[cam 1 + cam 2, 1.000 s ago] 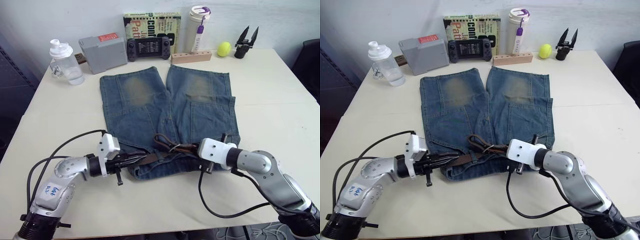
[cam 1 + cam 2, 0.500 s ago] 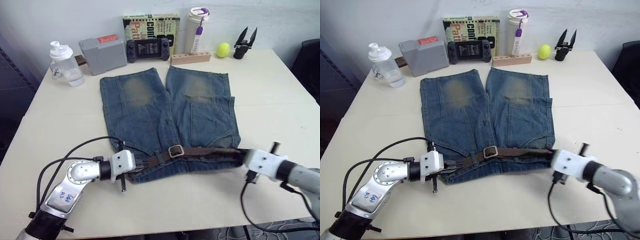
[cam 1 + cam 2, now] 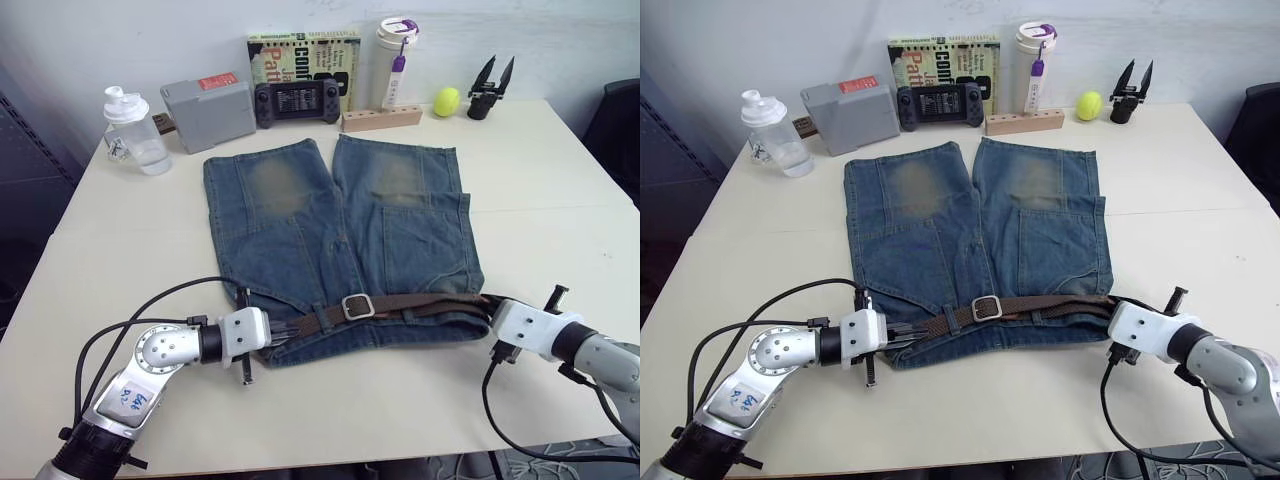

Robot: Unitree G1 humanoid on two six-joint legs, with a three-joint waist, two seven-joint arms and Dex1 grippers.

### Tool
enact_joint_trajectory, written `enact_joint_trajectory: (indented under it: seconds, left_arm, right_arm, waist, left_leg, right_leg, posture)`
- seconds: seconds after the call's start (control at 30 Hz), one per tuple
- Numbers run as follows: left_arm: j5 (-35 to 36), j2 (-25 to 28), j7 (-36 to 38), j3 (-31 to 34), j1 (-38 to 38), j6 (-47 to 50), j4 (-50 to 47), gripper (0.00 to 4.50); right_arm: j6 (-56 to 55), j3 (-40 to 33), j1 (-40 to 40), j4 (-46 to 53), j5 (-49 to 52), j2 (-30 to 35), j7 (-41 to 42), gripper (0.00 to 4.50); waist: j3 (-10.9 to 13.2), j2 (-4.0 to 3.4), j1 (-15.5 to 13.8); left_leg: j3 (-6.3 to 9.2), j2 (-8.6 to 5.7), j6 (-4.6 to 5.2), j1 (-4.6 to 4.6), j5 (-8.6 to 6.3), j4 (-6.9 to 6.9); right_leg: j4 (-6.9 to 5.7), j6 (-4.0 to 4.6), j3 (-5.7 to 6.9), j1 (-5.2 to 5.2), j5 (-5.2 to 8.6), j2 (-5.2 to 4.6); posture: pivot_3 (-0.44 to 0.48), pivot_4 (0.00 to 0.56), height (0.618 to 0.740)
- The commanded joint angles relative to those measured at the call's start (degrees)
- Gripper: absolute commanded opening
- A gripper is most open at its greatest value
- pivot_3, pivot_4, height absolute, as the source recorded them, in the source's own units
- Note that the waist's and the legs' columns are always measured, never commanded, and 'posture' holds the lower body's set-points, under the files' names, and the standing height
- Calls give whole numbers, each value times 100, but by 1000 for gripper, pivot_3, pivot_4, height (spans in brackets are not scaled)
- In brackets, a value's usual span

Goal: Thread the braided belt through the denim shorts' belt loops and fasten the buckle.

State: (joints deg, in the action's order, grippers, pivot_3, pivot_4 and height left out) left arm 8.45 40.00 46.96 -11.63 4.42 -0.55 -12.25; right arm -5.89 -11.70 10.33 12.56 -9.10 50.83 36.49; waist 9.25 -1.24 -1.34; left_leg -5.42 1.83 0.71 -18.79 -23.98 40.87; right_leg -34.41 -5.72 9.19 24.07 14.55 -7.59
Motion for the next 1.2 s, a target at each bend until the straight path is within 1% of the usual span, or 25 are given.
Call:
enact_joint_trajectory:
  seconds: [0.03, 0.13, 0.17, 0.2, 0.23, 0.27, 0.4, 0.47, 0.53, 0.67, 0.73, 0.87, 1.07, 1.2]
  left_arm:
    - [237, 164, 84, 666, -388, -299, 232, 1228]
    - [543, 216, 36, 1064, -577, -367, -48, 2403]
    - [843, 221, 83, 1277, -694, -251, -251, 2885]
    - [1122, 232, 116, 1484, -805, -105, -458, 3055]
    - [1333, 269, 140, 1706, -929, 45, -662, 3216]
    - [1541, 320, 152, 1946, -1059, 183, -868, 3216]
    - [2417, 397, -3, 2829, -1489, 821, -1447, 3216]
    - [2651, 374, -74, 3248, -1716, 1032, -1650, 3216]
    - [2823, 308, -271, 3518, -1836, 1284, -1867, 3216]
    - [2847, 197, -466, 3683, -1927, 1505, -2029, 3216]
    - [2804, 150, -509, 3687, -1939, 1565, -2040, 3216]
    - [2786, 41, -577, 3690, -1951, 1648, -2093, 3216]
    - [2753, 17, -679, 3635, -1889, 1808, -2131, 3216]
    - [2651, -6, -656, 3558, -1840, 1746, -2112, 3216]
  right_arm:
    - [659, -59, -170, -14, 327, -107, 177, 1592]
    - [1104, -218, -129, 222, 952, 87, 764, 2867]
    - [1332, -362, -91, 383, 1299, 175, 1032, 3399]
    - [1524, -523, -70, 515, 1601, 265, 1257, 3598]
    - [1844, -715, -62, 647, 1975, 362, 1507, 4102]
    - [2099, -912, -82, 748, 2337, 458, 1745, 4453]
    - [3212, -1526, -400, 920, 3723, 566, 2168, 4453]
    - [3764, -1749, -864, 861, 4428, 460, 2031, 4453]
    - [4104, -1770, -1340, 696, 4793, 319, 1787, 4453]
    - [4361, -1630, -1678, 500, 4876, 197, 1567, 4453]
    - [4320, -1503, -1759, 403, 4750, 169, 1496, 4453]
    - [4228, -1296, -1787, 305, 4587, 159, 1447, 4453]
    - [4157, -1223, -1773, 240, 4468, 141, 1406, 4453]
    - [4129, -1193, -1717, 301, 4440, 93, 1350, 4453]
  waist:
    - [0, 0, 2]
    - [1, 2, 12]
    - [1, 2, 14]
    - [2, 2, 16]
    - [2, 1, 21]
    - [3, 0, 37]
    - [29, 17, 49]
    - [32, 20, 32]
    - [34, 20, 34]
    - [34, 21, -19]
    - [34, 21, -20]
    - [34, 21, 7]
    - [34, 21, 6]
    - [34, 21, 4]
  left_leg:
    - [0, 0, 0, 2, 0, -1]
    - [1, 3, 0, 11, 0, -4]
    - [3, 5, 0, 17, 0, -5]
    - [4, 6, -1, 18, -1, -6]
    - [8, 7, 0, 27, -1, -17]
    - [13, 8, 0, 35, -1, -26]
    - [16, 18, 7, 44, -5, -45]
    - [24, 44, 17, 50, -12, -44]
    - [23, 46, 18, 49, -17, -43]
    - [25, 42, 15, 47, -19, -44]
    - [23, 7, 15, 42, -19, -44]
    - [17, 3, 15, 42, -19, -43]
    - [15, 6, 14, 44, -19, -44]
    - [15, 5, 14, 42, -19, -44]
  right_leg:
    - [0, 0, -1, 0, 0, 0]
    - [0, 1, -2, -7, 0, 2]
    - [1, 2, -2, -11, 1, 3]
    - [1, 3, -1, -13, 2, 3]
    - [2, 5, -5, -14, 3, 2]
    - [2, 6, -8, -13, 3, 2]
    - [12, 8, -10, -14, 4, -3]
    - [35, 6, -9, -30, 3, -5]
    - [34, 6, -9, -30, 3, -4]
    - [35, 6, -6, -30, 3, 0]
    - [36, 6, -6, -30, 3, 0]
    - [40, 1, -12, -30, 0, 0]
    - [38, 0, -12, -29, 0, 4]
    - [41, 0, -11, -30, 0, 4]
  posture:
    - [0, 150, 722]
    - [0, 150, 722]
    - [0, 150, 722]
    - [0, 150, 722]
    - [0, 150, 722]
    - [0, 150, 722]
    - [0, 150, 722]
    - [0, 150, 722]
    - [0, 150, 722]
    - [0, 150, 722]
    - [0, 150, 722]
    - [0, 150, 722]
    - [0, 150, 722]
    - [0, 150, 722]
